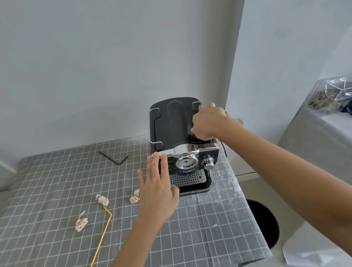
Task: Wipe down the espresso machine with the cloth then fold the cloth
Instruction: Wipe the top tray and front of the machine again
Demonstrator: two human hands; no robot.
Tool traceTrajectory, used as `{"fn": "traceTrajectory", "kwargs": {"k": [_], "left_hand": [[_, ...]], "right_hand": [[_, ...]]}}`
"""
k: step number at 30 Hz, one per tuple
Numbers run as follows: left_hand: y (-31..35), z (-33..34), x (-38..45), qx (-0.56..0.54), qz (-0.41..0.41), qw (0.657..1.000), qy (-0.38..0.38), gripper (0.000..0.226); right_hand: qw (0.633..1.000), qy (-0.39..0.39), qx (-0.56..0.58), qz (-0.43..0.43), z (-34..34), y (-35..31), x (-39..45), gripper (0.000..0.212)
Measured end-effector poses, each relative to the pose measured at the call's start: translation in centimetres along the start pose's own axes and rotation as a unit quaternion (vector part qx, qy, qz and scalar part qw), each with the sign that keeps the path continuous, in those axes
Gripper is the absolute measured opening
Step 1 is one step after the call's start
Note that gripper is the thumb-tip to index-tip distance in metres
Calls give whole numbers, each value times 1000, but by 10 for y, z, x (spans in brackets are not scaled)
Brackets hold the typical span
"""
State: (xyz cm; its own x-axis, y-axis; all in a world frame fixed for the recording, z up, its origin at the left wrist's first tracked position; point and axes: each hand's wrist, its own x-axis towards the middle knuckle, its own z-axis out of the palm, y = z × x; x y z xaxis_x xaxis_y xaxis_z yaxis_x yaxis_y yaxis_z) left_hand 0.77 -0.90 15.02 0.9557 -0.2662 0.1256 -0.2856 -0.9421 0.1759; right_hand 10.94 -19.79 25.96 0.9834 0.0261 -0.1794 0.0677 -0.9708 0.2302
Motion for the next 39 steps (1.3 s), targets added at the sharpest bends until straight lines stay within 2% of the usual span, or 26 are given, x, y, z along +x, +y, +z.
{"fn": "traceTrajectory", "kwargs": {"k": [4,8,10,12,14,18,19,21,22,25,28,31,35,39], "left_hand": [[1,-2,0,-3,-1,1000,-4,87],[0,-2,0,-11,0,1000,-8,88],[-1,-3,1,-13,5,1000,-6,88],[-2,-4,1,-19,9,1000,-5,87],[-2,-3,0,-22,11,1000,-9,88],[-4,0,0,-10,13,1000,1,89],[-4,0,0,-4,15,1000,-2,90],[-4,2,0,4,15,1000,-6,92],[-5,2,0,8,14,1000,-3,93],[-4,2,0,17,20,1000,3,95],[-5,1,0,15,22,1000,4,94],[-5,1,1,11,20,1000,4,94],[-5,4,1,16,17,1000,8,93],[-1,10,0,15,4,1000,17,94]], "right_hand": [[999,-12,2,-43,-4,-8,12,17],[991,-20,91,-94,-16,-9,15,30],[989,37,92,-109,-21,-1,14,25],[978,115,86,-148,-19,10,12,35],[962,187,36,-193,-4,8,7,37],[967,183,135,-117,47,-26,-9,32],[955,216,175,-104,57,-29,-15,26],[927,314,182,-96,77,-32,-30,18],[918,331,194,-102,88,-33,-37,22],[921,326,174,-126,111,-28,-52,35],[892,382,176,-163,115,-18,-68,35],[886,387,192,-166,121,-4,-84,34],[877,364,284,-136,166,10,-111,17],[899,304,303,-89,228,1,-119,27]]}}
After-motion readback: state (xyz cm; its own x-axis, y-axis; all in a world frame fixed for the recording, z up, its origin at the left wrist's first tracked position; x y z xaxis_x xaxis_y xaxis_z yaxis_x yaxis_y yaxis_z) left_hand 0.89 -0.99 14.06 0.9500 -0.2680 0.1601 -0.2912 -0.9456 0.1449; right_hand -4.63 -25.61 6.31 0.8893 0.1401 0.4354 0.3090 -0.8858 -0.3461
